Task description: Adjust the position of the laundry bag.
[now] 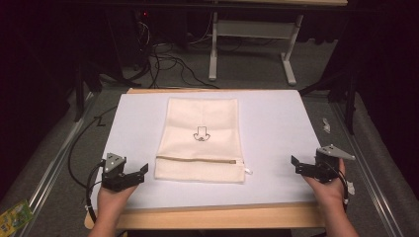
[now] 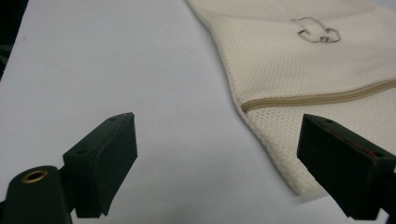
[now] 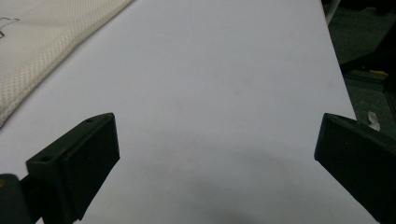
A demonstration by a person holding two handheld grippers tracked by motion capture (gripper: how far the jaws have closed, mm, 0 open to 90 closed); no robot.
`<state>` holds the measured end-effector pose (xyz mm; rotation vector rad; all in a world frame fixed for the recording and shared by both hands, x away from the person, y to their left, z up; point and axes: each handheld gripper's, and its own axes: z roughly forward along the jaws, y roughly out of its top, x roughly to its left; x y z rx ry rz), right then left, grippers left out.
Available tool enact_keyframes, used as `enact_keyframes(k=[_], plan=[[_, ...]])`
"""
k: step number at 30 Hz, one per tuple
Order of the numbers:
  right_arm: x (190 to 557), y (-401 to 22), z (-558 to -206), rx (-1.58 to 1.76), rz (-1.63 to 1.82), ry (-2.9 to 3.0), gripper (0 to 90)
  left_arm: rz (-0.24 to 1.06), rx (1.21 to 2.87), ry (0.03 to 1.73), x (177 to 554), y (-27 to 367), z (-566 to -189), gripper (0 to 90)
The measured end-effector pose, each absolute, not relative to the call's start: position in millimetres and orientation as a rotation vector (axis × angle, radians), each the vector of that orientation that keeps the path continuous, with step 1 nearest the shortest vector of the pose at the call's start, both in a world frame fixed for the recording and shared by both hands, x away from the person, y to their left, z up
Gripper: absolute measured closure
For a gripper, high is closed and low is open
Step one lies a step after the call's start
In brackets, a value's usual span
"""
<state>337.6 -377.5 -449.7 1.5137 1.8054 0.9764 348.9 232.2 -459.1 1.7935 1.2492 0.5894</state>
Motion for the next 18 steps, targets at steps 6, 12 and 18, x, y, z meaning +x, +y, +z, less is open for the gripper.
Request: enact_keyframes(k=[6,12,18], plan=[[332.5,-372.4,-445.3,1.470,0.989,1.812,0.9,0.552,1.772,1.218,347.3,226.9,-455.9,16.1],[333.4,-368.0,-444.3,1.465,0.996,1.825,1.6,0.512,1.791,1.239,350.8,223.5,-458.0,15.7],[334.1,-362.7,-447.3,1.453,0.995,1.860,3.4,0.449,1.810,1.224,352.5,211.5,-463.5,25.3]])
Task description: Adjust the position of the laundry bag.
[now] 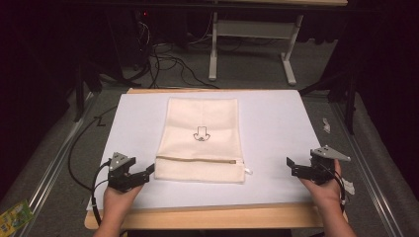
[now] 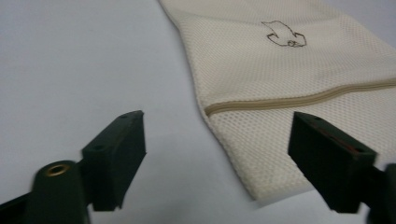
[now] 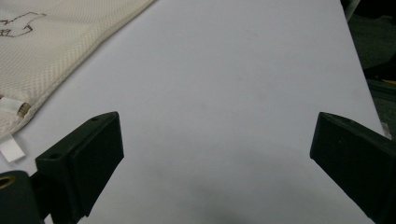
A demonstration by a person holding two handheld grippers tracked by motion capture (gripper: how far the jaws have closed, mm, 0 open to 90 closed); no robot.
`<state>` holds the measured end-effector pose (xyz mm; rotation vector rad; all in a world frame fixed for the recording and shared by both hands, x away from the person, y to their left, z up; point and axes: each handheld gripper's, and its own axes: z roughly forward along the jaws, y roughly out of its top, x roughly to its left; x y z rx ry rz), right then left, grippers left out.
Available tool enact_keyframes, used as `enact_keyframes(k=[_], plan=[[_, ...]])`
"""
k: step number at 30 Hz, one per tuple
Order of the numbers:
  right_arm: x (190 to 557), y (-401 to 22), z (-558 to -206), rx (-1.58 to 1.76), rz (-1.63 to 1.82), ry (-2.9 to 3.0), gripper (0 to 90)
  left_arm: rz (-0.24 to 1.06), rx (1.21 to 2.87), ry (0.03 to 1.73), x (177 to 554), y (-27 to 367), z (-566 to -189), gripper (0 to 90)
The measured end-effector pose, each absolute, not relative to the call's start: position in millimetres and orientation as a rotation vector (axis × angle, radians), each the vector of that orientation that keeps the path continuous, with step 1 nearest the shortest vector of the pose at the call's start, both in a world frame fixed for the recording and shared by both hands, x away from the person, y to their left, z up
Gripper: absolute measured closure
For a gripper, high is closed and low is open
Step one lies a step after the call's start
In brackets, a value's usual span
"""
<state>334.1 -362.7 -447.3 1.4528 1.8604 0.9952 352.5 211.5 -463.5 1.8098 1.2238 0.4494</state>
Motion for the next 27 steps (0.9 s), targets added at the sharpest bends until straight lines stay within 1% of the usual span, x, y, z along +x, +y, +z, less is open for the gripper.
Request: enact_keyframes(k=[1,3,6,9,10,11,12,13,14,15,16,19,20,22,23,24,27], plan=[[333.8,-361.3,-447.4,1.448,0.997,1.865,4.1,0.425,1.839,1.225,354.6,206.0,-466.6,27.4],[332.9,-357.6,-447.2,1.435,1.000,1.872,5.5,0.407,1.887,1.221,359.0,194.0,-471.0,28.7],[333.4,-353.2,-448.3,1.413,0.999,1.892,6.0,0.400,1.888,1.221,362.4,186.0,-472.8,33.1],[335.9,-346.9,-451.7,1.412,0.996,1.921,6.9,0.360,1.957,1.218,368.9,173.9,-479.9,38.1],[336.5,-344.1,-452.7,1.413,1.004,1.932,8.5,0.380,1.983,1.222,368.7,171.0,-481.8,41.8],[336.9,-342.3,-452.8,1.409,1.005,1.952,10.9,0.436,2.008,1.213,366.1,168.7,-481.9,45.2],[336.7,-339.6,-453.2,1.411,1.012,1.958,13.6,0.474,2.025,1.203,363.3,166.5,-482.0,53.4],[337.3,-337.2,-453.6,1.404,1.021,1.968,14.9,0.474,2.025,1.203,363.3,166.5,-482.0,63.2],[338.0,-334.4,-454.0,1.402,1.032,1.977,15.3,0.454,2.041,1.178,359.8,165.8,-480.9,76.0],[338.5,-330.8,-454.2,1.400,1.033,1.984,15.9,0.441,2.055,1.163,358.2,164.8,-480.2,81.8],[338.5,-326.6,-454.2,1.392,1.036,1.992,17.0,0.434,2.074,1.147,356.5,163.1,-479.3,84.5],[338.1,-314.0,-454.0,1.362,1.057,2.015,22.3,0.402,2.109,1.098,349.6,157.9,-477.7,85.3],[338.3,-310.6,-454.0,1.353,1.063,2.026,25.1,0.402,2.109,1.098,349.6,157.9,-477.7,85.4],[338.8,-299.7,-453.9,1.333,1.091,2.056,31.0,0.395,2.150,1.038,339.4,148.6,-476.2,85.4],[338.8,-299.7,-453.9,1.333,1.091,2.056,31.0,0.395,2.150,1.038,339.4,148.6,-476.2,85.4],[340.1,-287.8,-454.1,1.305,1.113,2.089,36.6,0.400,2.177,1.004,334.6,142.9,-475.4,85.2],[343.4,-273.9,-457.1,1.308,1.125,2.139,38.6,0.416,2.216,0.946,328.3,132.1,-474.2,84.7]])
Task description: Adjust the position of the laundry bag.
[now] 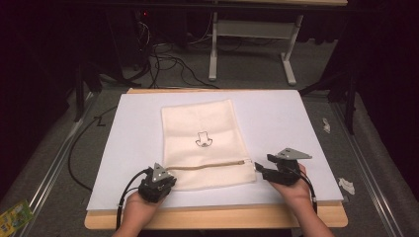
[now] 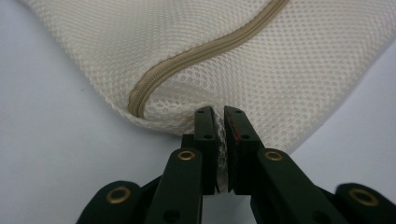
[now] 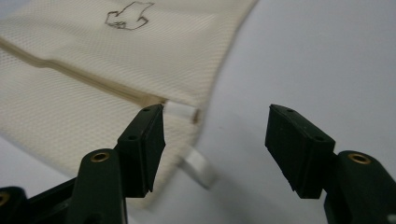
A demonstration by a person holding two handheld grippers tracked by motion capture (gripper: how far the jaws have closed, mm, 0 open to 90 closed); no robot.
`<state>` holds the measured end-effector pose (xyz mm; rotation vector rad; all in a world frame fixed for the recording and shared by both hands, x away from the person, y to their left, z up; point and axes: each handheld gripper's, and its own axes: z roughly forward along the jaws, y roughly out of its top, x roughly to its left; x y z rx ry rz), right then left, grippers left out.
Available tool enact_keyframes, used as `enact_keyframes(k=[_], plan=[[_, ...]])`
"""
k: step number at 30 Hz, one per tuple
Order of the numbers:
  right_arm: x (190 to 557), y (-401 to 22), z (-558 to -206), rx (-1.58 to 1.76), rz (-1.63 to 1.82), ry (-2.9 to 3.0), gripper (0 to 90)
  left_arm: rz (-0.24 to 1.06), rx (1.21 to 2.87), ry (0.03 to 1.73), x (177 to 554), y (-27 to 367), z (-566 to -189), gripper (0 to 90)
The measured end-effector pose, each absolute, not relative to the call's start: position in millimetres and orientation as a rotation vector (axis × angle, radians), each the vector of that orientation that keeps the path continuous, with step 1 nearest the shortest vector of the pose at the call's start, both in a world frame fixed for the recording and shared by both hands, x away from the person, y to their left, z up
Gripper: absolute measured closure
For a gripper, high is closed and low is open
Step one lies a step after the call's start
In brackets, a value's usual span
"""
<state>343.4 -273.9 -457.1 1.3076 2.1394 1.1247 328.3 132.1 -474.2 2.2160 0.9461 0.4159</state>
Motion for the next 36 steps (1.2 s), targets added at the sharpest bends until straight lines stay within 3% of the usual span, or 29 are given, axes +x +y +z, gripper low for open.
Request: enact_keyframes(k=[4,7,11,34,36], plan=[[356.3,-252.5,-469.4,1.328,1.027,2.211,39.7,0.465,2.243,0.908,327.2,127.3,-474.2,82.9],[361.5,-246.0,-476.6,1.337,0.981,2.264,47.8,0.466,2.242,0.909,327.4,127.0,-474.2,83.0],[357.4,-242.7,-473.5,1.253,0.917,2.276,84.7,0.457,2.241,0.912,328.4,127.5,-473.8,83.8],[297.0,-304.2,-464.9,1.290,0.911,2.292,88.1,0.355,2.258,0.791,310.9,91.7,-470.3,82.3],[297.0,-305.2,-463.6,1.288,0.933,2.278,74.0,0.414,2.283,0.749,307.7,89.6,-467.7,78.0]])
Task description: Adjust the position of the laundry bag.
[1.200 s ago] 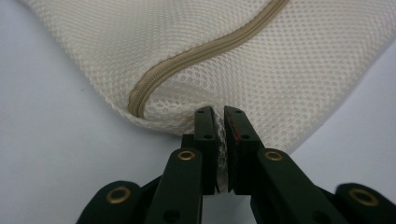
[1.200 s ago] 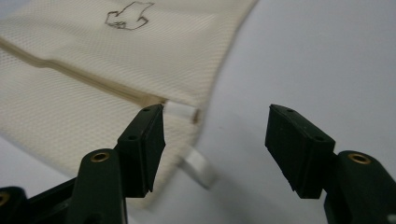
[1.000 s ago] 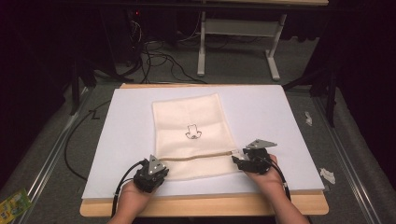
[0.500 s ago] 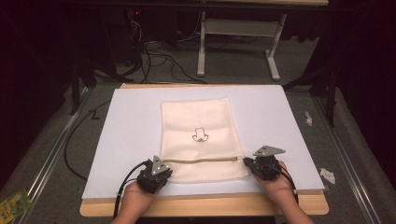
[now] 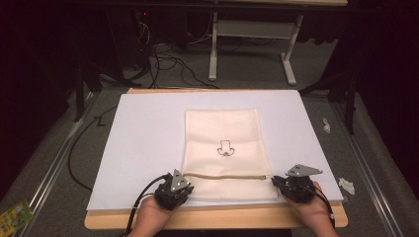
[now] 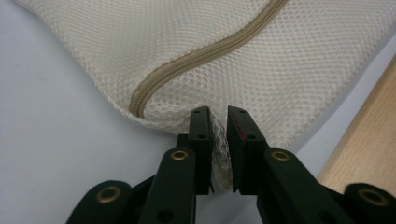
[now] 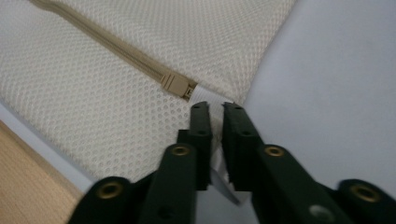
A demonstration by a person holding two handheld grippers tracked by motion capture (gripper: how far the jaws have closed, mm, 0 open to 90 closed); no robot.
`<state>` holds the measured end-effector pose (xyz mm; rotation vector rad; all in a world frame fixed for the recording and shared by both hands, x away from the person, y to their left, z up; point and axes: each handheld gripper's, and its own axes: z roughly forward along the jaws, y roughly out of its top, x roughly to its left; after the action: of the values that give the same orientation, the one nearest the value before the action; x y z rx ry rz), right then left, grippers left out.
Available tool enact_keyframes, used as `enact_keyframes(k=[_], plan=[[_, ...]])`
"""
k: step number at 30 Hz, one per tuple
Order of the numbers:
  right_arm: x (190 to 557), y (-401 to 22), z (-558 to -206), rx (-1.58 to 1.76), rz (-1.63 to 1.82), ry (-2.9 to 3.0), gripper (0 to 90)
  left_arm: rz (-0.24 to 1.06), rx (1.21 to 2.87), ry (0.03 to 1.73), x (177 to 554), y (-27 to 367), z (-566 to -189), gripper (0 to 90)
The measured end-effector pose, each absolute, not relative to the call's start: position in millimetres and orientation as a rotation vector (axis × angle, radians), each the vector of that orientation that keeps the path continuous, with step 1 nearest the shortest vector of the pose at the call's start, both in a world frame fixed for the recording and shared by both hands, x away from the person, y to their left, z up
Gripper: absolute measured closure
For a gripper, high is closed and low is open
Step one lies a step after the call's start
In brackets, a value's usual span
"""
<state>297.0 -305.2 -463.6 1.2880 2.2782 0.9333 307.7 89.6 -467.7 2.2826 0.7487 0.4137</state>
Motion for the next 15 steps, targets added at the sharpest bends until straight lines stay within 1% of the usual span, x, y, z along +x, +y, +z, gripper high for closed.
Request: enact_keyframes(k=[1,2,3,4,5,6,7,9,11,12,15], plan=[[297.9,-307.4,-463.3,1.292,0.955,2.265,68.0,0.426,2.275,0.735,307.1,89.1,-466.5,73.3],[297.9,-307.4,-463.3,1.292,0.955,2.265,68.0,0.426,2.275,0.735,307.1,89.1,-466.5,67.8],[301.3,-314.3,-461.7,1.328,1.015,2.205,61.8,0.427,2.214,0.764,309.4,92.3,-463.5,61.4],[302.5,-317.3,-460.8,1.364,1.028,2.170,61.2,0.423,2.181,0.787,311.6,95.5,-462.5,57.3],[303.9,-320.0,-460.2,1.390,1.048,2.145,62.8,0.423,2.181,0.787,311.6,95.5,-462.5,53.2],[305.2,-321.9,-459.9,1.405,1.067,2.143,65.1,0.437,2.124,0.835,316.8,103.6,-461.4,49.6],[306.5,-322.4,-460.4,1.417,1.080,2.141,66.2,0.447,2.103,0.852,318.9,106.9,-461.2,46.6],[308.9,-320.9,-461.7,1.431,1.078,2.154,68.6,0.448,2.046,0.898,324.5,117.3,-460.7,42.5],[310.8,-318.2,-463.0,1.451,1.067,2.164,68.0,0.450,1.975,0.970,332.1,130.1,-459.3,38.5],[310.8,-318.2,-463.0,1.451,1.067,2.164,68.0,0.450,1.975,0.970,332.1,130.1,-459.3,36.1],[315.1,-312.1,-467.7,1.482,1.040,2.180,68.6,0.436,1.929,1.002,337.4,139.4,-458.4,36.1]])
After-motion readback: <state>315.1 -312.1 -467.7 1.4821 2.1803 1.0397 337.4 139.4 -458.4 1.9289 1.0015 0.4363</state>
